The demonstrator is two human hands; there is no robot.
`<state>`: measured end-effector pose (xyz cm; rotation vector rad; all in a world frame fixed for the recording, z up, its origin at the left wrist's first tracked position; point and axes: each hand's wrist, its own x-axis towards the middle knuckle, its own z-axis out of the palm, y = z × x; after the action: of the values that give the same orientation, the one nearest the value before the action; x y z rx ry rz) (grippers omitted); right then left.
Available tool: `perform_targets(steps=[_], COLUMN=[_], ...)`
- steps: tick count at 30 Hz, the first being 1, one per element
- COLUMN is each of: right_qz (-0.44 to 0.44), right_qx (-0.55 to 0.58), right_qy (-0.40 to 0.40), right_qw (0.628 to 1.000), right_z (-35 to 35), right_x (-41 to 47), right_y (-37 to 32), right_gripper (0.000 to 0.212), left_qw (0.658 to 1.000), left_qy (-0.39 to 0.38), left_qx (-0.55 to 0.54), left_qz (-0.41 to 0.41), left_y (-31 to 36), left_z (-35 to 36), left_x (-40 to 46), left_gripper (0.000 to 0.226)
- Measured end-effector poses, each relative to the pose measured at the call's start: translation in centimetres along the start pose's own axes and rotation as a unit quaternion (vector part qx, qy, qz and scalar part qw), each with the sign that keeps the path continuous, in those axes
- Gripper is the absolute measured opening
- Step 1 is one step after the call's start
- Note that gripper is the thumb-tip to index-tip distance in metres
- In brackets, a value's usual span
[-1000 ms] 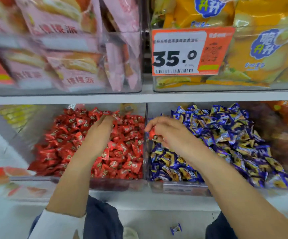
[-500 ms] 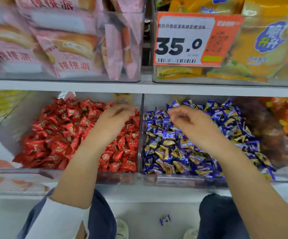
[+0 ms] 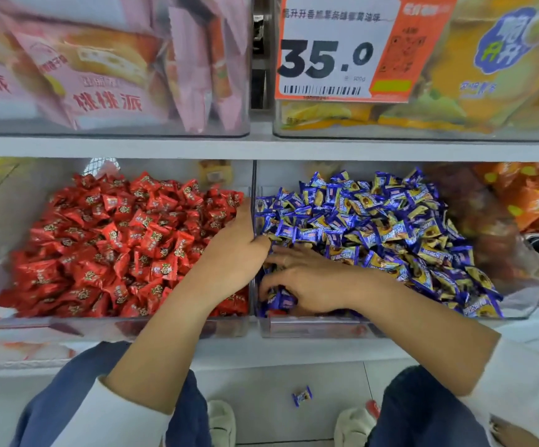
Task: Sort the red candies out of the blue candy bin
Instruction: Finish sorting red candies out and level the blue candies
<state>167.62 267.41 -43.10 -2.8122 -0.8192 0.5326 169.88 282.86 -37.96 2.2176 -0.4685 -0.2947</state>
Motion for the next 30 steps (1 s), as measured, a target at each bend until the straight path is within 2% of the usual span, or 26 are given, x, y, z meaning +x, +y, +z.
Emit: perform_targets(steps=[4, 10, 13, 15, 17, 19, 21, 22, 24, 27, 28, 30], right_qz=[0.042, 0.15, 0.24, 0.256, 0.194, 0.064, -0.045, -0.095, -0.212, -0.366, -0.394, -0.407], right_qx=[-0.13, -0.14, -0.128, -0.093, -0.061, 0.003, 0.072, 0.062, -0.06, -0.238, -0.265, -0.279], right_qy=[0.046, 0.166, 0.123, 0.096, 0.156, 0.207, 0.16, 0.132, 0.104, 0.036, 0.013, -0.017], right_qw=[0.99, 0.964, 0.954, 0.957, 0.967, 0.976, 0.983, 0.985, 0.97, 0.899, 0.88, 0.869], right_z=[-0.7, -3.9, -5.2, -5.5, -5.5, -5.2, -3.8, -2.9, -1.6, -1.6, -1.8, -1.8], right_x=[0.8, -0.5, -2.5, -3.8, -4.5, -4.3, -3.5, -3.0, -2.1, -1.8, -1.7, -1.0], right_y=[1.1, 5.2, 7.5, 7.6, 6.1, 3.9, 1.9, 1.3, 1.3, 3.1, 3.6, 3.9], right_gripper=[0.045, 0.043, 0.047, 0.053, 0.051, 0.042, 0.033, 0.031, 0.031, 0.039, 0.041, 0.044], left_qw=[1.0, 0.999, 0.999, 0.999, 0.999, 0.999, 0.999, 0.999, 0.999, 0.999, 1.0, 0.999], left_qy=[-0.012, -0.031, -0.029, -0.023, -0.018, -0.017, -0.015, -0.015, -0.014, -0.018, -0.02, -0.022], left_qx=[-0.003, 0.013, 0.009, 0.007, 0.017, 0.024, 0.022, 0.022, 0.023, 0.019, 0.019, 0.024], left_qz=[0.003, 0.011, 0.022, 0.029, 0.025, 0.022, 0.02, 0.021, 0.025, 0.019, 0.016, 0.016], left_y=[-0.5, -1.0, -0.9, -0.8, -0.8, -0.8, -0.6, -0.6, -0.6, -0.9, -0.9, -1.1], left_z=[-0.2, -0.4, -0.4, -0.4, -0.4, -0.3, -0.3, -0.3, -0.3, -0.2, -0.2, -0.2], left_x=[0.2, 0.4, 0.3, 0.3, 0.4, 0.4, 0.4, 0.4, 0.4, 0.5, 0.5, 0.7], left_gripper=[0.062, 0.064, 0.055, 0.049, 0.049, 0.049, 0.05, 0.051, 0.052, 0.052, 0.055, 0.061])
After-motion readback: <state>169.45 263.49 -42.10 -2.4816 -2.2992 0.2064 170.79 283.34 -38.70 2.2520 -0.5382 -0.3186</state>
